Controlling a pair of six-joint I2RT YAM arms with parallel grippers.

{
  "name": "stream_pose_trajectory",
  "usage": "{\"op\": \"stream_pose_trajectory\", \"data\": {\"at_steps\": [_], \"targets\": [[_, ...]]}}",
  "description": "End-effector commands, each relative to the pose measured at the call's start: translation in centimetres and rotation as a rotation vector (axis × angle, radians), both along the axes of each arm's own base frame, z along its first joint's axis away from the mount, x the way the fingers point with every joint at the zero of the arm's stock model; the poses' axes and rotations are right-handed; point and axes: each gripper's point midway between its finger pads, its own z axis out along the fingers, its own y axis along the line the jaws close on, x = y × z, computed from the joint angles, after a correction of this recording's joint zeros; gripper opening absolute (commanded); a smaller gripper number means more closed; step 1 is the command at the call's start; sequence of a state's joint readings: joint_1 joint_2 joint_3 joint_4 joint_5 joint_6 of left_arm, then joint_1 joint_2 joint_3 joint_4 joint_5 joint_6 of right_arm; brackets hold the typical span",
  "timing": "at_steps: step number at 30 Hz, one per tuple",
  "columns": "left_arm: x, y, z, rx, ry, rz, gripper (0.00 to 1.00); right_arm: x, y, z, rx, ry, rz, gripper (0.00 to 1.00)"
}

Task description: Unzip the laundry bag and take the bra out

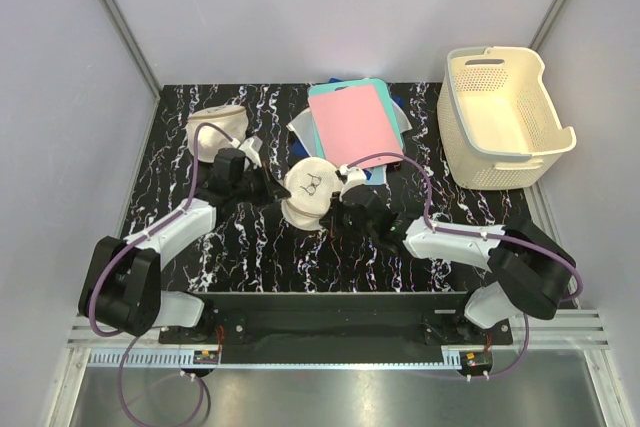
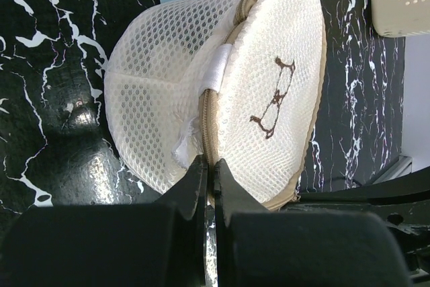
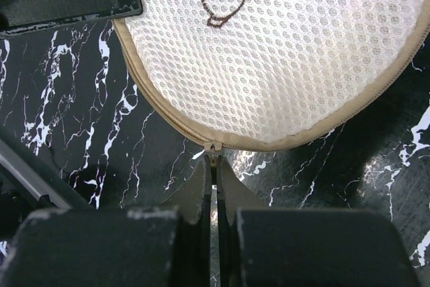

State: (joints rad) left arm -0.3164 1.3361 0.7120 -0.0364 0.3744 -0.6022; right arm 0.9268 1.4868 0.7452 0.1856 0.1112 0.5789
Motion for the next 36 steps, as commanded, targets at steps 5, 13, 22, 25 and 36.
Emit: {"op": "stream_pose_trajectory", "data": {"at_steps": [5, 13, 22, 25, 36], "targets": [[1.8, -1.0, 3.1, 0.001, -0.101, -0.047, 0.00, -0.1, 0.1, 0.7, -0.002, -0.033, 0.017, 0.00], [4.3, -4.2, 4.8, 0.002, -0.152, -0.103, 0.00, -0.8, 1.9, 1.7, 0.063, -0.019, 0.094, 0.00], [4.6, -3.4, 4.4, 0.068, -0.146, -0.081, 0.59, 0.0, 3.8, 2.4, 0.107, -0.009, 0.101, 0.00], [3.6, -1.9, 3.9, 0.119, -0.141, -0.040, 0.65, 0.3, 4.0, 2.5, 0.106, -0.013, 0.096, 0.00], [-1.1, -1.1, 1.4, 0.120, -0.066, 0.001, 0.66, 0.6, 4.6, 2.2, 0.102, -0.010, 0.103, 0.00]]}}
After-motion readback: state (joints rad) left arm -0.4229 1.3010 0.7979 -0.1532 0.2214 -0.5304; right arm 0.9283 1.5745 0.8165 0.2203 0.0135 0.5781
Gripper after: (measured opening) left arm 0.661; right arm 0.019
